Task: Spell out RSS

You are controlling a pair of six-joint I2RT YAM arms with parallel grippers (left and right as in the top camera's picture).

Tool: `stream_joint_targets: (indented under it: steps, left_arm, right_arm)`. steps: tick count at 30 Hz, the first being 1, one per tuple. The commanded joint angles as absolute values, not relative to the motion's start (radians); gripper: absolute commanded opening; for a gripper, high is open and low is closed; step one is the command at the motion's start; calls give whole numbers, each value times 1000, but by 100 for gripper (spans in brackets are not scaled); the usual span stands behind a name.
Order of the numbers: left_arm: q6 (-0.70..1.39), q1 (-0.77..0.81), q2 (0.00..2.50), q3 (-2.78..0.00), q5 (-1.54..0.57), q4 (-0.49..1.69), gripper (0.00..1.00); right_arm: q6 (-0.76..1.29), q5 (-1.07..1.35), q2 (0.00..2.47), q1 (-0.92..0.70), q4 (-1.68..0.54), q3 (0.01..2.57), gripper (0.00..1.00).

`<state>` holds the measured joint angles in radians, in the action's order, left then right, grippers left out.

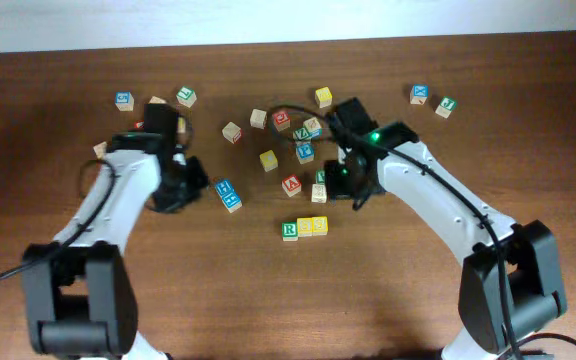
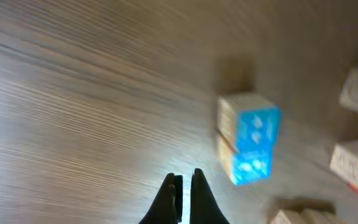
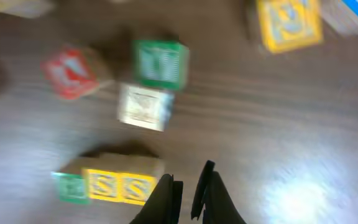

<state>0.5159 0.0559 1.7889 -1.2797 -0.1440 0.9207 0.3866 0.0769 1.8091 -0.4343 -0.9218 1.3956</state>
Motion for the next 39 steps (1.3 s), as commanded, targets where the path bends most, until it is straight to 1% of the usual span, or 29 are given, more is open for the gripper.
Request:
stream_joint_targets:
  steps: [1,3,5,16,39]
  left_arm:
    - [500,-67,1768,-1297,-134,942,0]
    - [499,-122,1768,-1297,-133,968,0]
    - [499,-141,1768,-1297,-133,982,0]
    - [499,-141,1768,-1297,-132,981,0]
    - [499,-140,1768,-1295,-133,982,0]
  right_arm:
    - [345,139,1821,-509,-859,1410,4]
    - [360,125,1864,-564,-814,1410,4]
    - [401,121,1902,-585,-794,1410,4]
    - [466,128,2006,-621,-780,1404,4]
    - [481,128,2036,-636,-788,1404,4]
